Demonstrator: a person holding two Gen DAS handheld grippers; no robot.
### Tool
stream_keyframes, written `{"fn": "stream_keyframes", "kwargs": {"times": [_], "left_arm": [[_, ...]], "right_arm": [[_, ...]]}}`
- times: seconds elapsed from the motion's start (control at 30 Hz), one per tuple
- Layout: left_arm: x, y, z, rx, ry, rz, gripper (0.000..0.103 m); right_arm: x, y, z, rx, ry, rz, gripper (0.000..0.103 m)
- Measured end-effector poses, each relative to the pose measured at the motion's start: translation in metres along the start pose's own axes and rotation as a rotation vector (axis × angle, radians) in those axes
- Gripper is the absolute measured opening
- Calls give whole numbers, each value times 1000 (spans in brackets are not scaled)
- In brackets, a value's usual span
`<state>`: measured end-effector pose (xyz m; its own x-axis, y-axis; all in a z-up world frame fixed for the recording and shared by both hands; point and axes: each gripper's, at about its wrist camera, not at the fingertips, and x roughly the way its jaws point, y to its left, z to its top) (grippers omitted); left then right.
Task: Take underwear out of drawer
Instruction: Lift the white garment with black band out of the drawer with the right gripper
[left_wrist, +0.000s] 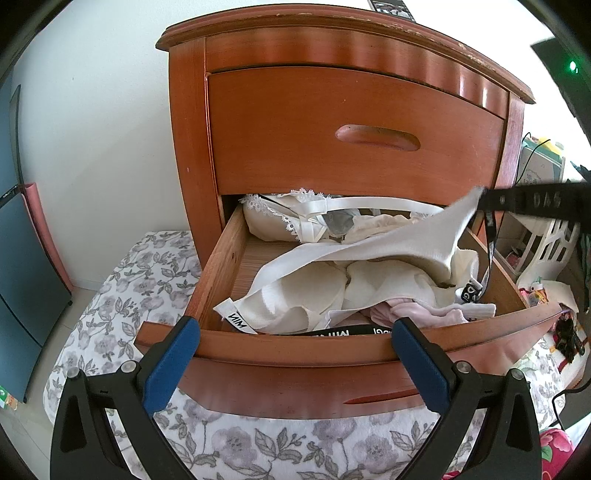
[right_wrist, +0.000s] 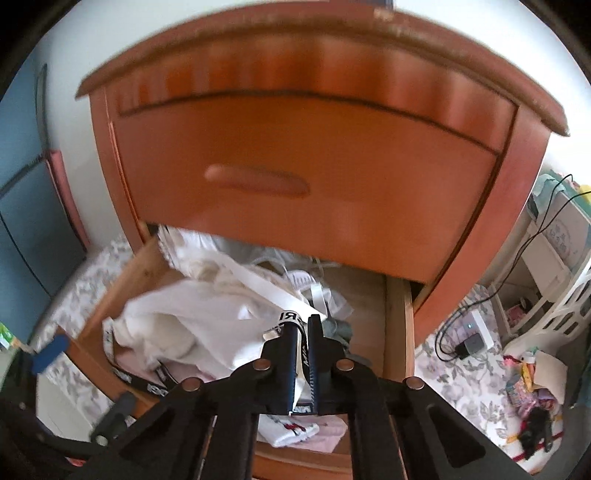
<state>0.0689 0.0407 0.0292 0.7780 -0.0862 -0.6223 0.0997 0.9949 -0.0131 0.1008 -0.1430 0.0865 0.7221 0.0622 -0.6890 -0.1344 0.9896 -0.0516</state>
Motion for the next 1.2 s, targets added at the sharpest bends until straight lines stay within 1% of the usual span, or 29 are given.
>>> {"fn": "stream_keyframes", "kwargs": {"times": [0.23,0.37,0.5,0.73,0.93,1.2], "left_arm": [[0,0,0,0,0,0,103],[0,0,0,0,0,0,103],[0,0,0,0,0,0,103],[0,0,0,0,0,0,103],[0,0,0,0,0,0,103],[0,0,0,0,0,0,103]], "right_arm": [[-17,-3,13,88,-68,76,4],[-29,-11,17,143,-126,129,3],[-44,-17,21,169,-185,172,3],[-55,-21,27,218,-248,238,3],[-69,-25,31,255,-303,275,3],[-103,-36,46,286,-385,305,3]]}}
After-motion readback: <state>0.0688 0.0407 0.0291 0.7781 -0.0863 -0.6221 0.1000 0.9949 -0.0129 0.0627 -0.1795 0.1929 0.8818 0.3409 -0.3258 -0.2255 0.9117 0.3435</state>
